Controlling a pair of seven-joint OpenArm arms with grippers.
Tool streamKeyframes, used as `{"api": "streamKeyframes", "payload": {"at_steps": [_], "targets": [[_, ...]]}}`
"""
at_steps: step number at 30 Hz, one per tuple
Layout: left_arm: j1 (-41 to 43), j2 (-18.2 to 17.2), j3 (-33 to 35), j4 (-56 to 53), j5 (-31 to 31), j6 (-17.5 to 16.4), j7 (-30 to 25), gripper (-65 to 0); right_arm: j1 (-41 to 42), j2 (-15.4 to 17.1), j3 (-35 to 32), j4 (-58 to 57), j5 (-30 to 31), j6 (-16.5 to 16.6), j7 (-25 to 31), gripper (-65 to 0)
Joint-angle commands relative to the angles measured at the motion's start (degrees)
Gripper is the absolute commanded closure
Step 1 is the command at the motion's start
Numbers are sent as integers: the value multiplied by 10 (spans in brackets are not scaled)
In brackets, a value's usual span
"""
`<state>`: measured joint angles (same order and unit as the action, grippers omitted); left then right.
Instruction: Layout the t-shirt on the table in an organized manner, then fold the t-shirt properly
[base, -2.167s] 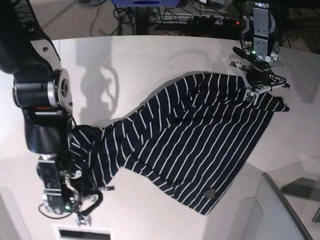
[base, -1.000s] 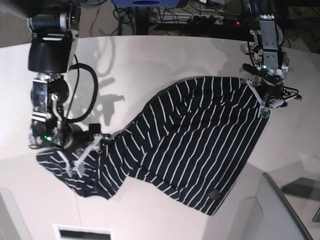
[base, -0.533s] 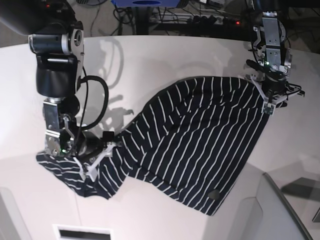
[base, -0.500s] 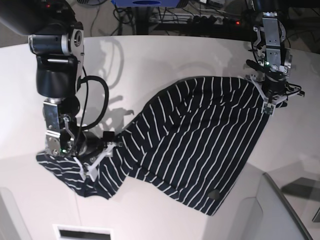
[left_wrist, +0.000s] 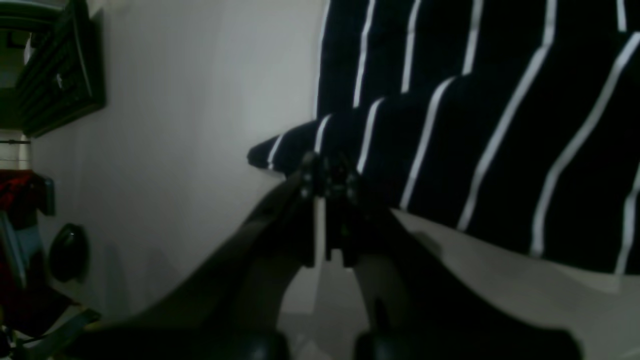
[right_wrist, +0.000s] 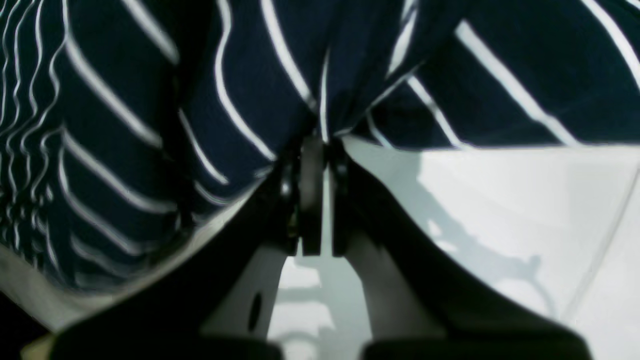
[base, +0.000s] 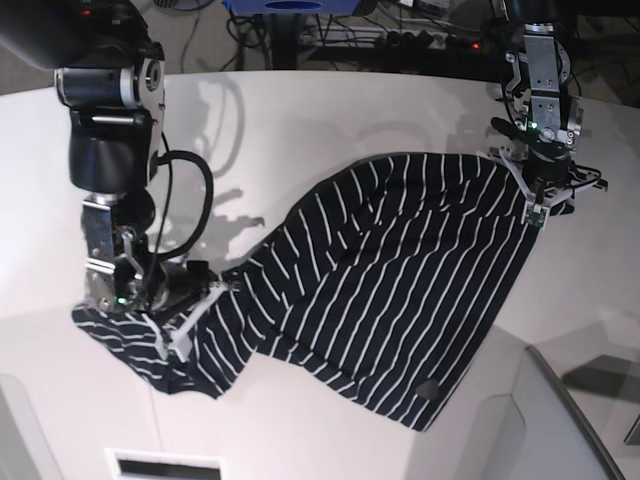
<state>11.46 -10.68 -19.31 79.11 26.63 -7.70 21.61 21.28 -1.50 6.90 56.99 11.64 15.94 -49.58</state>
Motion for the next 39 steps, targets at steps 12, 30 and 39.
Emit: {"api": "streamKeyframes", "payload": {"at_steps": [12, 30, 39], "targets": [[-116, 9, 34, -57, 2, 7, -7, 0, -71, 37, 2, 173, 1, -2, -92, -2], [-330, 36, 107, -484, 3, 86, -142, 0, -134, 63, 6, 273, 1, -1, -178, -2], [-308, 1, 100, -472, 1, 87, -158, 0, -218, 113, 6, 377, 1, -1, -229, -2]]}}
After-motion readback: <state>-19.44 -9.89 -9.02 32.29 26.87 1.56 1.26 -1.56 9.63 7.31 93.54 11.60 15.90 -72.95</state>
